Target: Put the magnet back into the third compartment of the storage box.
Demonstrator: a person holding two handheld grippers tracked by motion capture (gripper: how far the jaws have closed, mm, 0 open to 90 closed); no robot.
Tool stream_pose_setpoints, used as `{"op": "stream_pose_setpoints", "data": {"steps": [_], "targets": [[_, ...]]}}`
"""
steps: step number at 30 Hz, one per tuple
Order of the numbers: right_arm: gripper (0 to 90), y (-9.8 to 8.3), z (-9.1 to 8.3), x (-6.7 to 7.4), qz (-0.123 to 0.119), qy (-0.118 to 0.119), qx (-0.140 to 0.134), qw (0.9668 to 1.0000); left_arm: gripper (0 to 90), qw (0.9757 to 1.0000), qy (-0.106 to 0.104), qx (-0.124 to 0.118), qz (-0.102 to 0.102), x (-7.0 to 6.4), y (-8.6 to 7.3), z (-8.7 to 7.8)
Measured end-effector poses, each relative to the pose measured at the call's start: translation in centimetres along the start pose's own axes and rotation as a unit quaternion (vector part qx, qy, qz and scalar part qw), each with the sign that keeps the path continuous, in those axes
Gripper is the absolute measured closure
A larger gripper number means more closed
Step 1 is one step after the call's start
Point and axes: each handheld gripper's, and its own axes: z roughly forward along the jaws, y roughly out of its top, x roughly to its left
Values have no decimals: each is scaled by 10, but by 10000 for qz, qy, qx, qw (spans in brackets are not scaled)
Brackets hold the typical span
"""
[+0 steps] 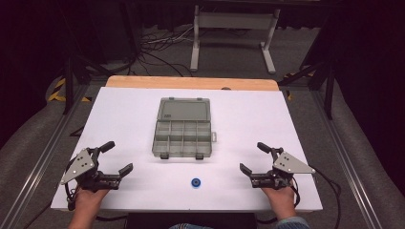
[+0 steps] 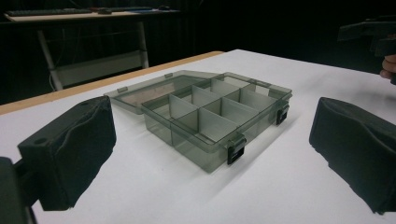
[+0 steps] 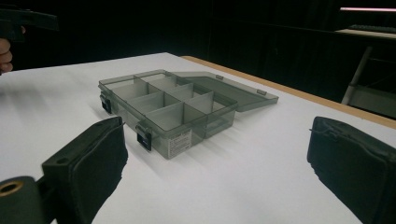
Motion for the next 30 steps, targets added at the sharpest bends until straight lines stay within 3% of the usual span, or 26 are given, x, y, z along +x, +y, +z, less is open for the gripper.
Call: {"op": "stream_pose_setpoints", "data": {"steps": [12,21,30], "targets": [[51,0,2,0,-24,-9,86,10000,13,9997,24,-111,198,-1,2,-1],[52,1,4,2,-11,-7,132,9999,6,9998,-29,-212,0,1,1,-3],[51,1,4,1,-8,-5,151,9999,7,9998,-12,-169,56,0,2,-3]]}}
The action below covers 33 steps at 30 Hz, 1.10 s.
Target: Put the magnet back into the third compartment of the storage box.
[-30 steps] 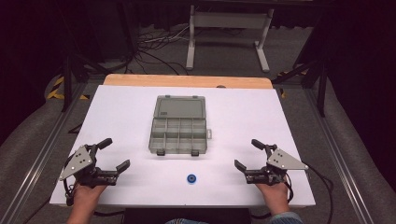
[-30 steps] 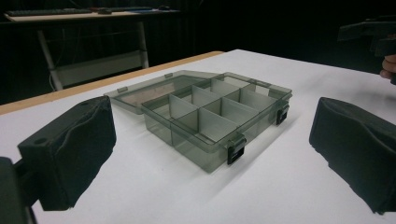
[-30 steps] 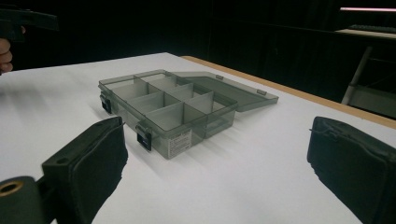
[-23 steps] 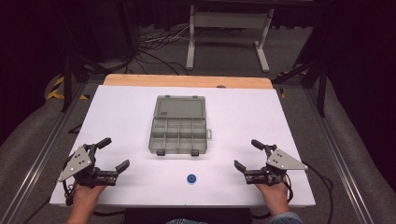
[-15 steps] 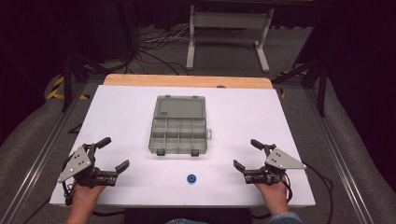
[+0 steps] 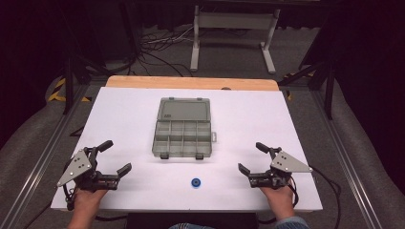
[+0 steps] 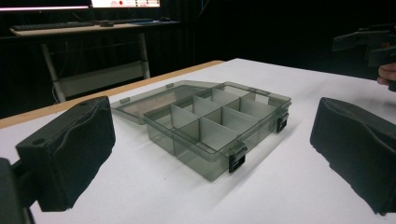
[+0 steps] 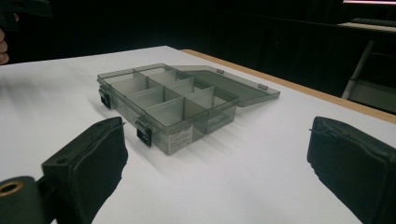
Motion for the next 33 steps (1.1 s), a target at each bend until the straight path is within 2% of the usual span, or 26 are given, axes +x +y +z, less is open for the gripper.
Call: {"op": "stream_pose_setpoints", "data": {"steps": [33], "targets": [[51,4,4,2,-2,84,-7,10000,10,10000,37,9,18,0,0,0]]}}
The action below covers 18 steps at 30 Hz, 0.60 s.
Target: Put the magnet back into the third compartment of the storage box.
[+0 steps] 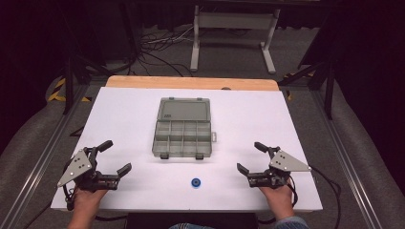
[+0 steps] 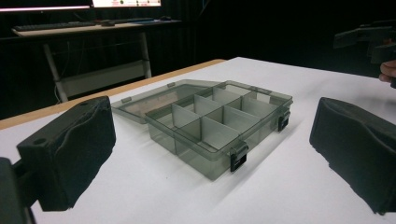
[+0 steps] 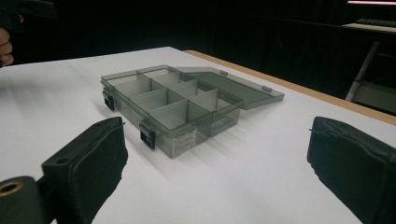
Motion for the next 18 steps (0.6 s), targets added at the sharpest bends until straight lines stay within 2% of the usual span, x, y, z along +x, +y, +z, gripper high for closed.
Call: {"op": "stream_pose_setpoints", "data": {"steps": [5,13,16,18], "targets": [[51,5,6,4,-44,79,34,10000,11,10000,0,10,20,0,0,0],[51,12,22,13,-3,352,23,9994,12,10000,0,21,20,0,0,0],[50,16,34,20,-30,545,35,9985,13,10000,-6,38,16,0,1,-1],[50,17,37,21,-30,568,41,9984,13,10000,5,24,12,0,1,0]]}}
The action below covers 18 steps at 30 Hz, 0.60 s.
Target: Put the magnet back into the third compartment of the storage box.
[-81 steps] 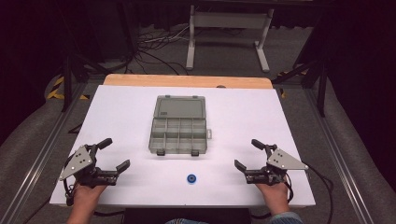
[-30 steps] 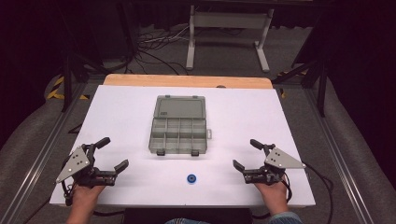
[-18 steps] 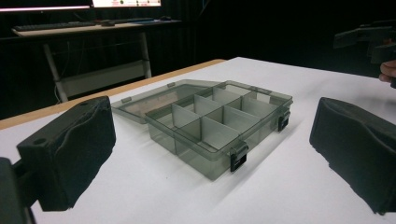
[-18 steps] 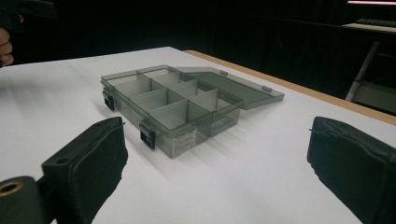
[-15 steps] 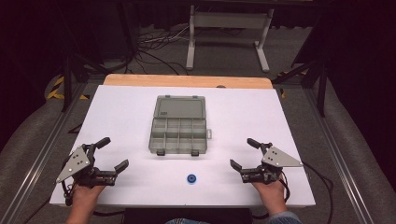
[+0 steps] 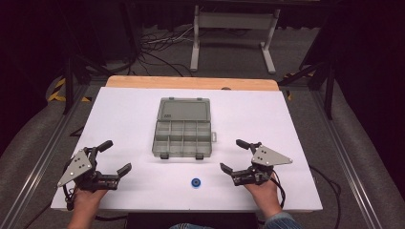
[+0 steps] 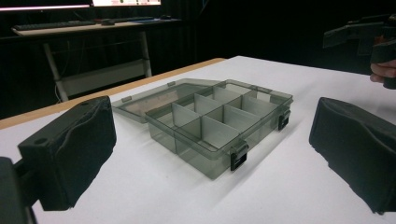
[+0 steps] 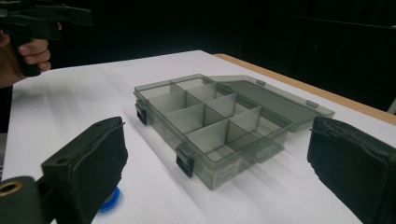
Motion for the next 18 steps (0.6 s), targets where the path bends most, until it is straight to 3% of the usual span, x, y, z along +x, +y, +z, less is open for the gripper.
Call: {"op": "stream_pose_setpoints", "data": {"steps": [8,12,18], "targets": [[39,4,17,6,74,302,42,9995,13,10000,-7,13,10,0,0,0],[29,5,23,8,212,529,-151,9983,13,10000,0,3,14,0,0,0],[29,6,29,12,125,622,-165,9979,13,10000,-11,13,14,0,0,0]]}}
